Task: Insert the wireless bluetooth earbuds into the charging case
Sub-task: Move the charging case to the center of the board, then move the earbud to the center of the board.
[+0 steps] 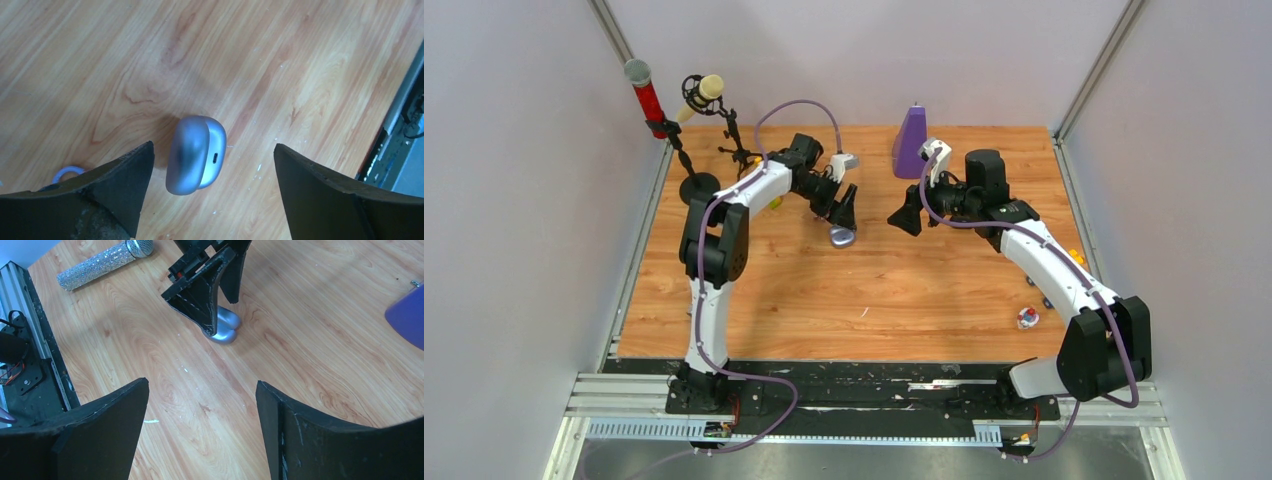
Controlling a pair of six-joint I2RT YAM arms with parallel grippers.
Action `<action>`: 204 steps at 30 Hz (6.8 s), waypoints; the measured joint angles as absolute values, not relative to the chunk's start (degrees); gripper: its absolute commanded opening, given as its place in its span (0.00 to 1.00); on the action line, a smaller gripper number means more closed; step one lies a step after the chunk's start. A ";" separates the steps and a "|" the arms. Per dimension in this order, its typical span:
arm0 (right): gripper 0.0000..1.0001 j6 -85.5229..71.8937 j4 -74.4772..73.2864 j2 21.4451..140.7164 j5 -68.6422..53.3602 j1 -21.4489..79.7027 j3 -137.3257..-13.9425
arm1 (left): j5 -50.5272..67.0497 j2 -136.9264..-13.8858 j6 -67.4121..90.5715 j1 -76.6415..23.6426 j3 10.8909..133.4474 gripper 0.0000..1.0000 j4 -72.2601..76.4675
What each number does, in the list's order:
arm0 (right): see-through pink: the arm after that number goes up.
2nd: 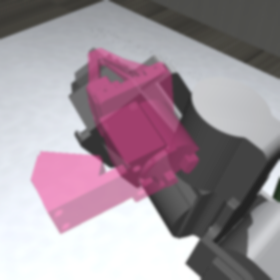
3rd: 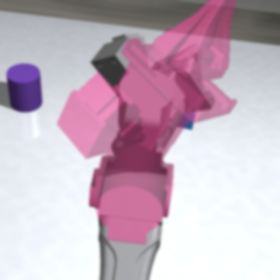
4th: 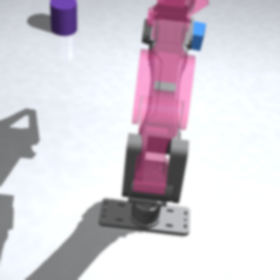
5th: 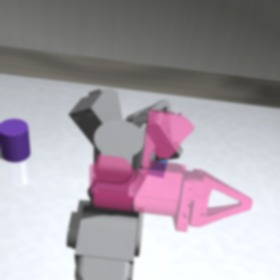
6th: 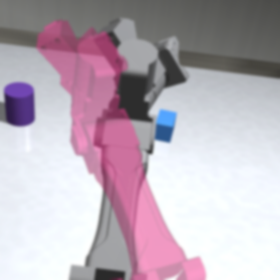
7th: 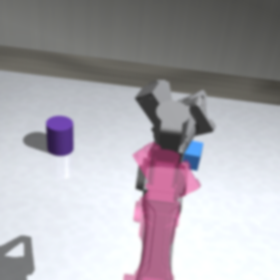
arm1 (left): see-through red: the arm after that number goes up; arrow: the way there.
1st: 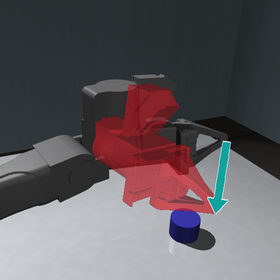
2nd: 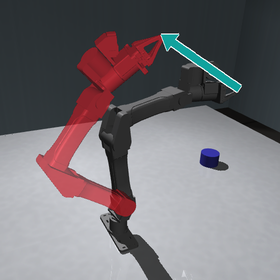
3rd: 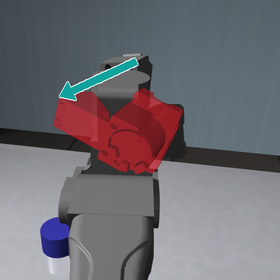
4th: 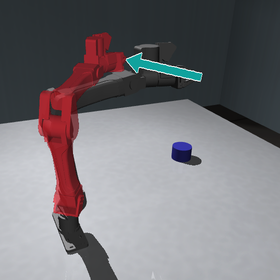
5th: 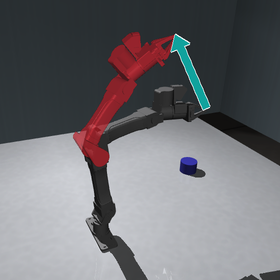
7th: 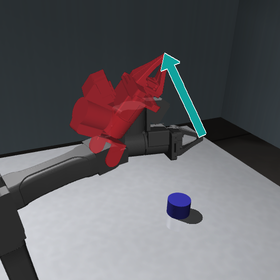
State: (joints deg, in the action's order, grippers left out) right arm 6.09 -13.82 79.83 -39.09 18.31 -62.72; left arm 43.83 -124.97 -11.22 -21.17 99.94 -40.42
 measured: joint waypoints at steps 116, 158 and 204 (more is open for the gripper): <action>0.81 5.58 -13.39 72.34 -41.06 14.52 -62.65 | -13.41 -129.27 -17.06 -24.84 104.88 0.99 -38.26; 0.67 -4.23 -17.30 92.29 -52.23 9.34 -69.60 | -2.22 -121.01 -14.70 -28.38 100.53 0.98 -40.56; 0.67 -4.84 -17.23 89.27 -52.21 7.20 -68.01 | 0.27 -140.46 -12.84 -36.99 123.52 0.91 -43.24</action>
State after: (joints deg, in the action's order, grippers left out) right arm -4.84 -17.23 89.27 -52.21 7.20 -68.01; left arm 0.27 -140.46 -12.84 -36.99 123.52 -43.24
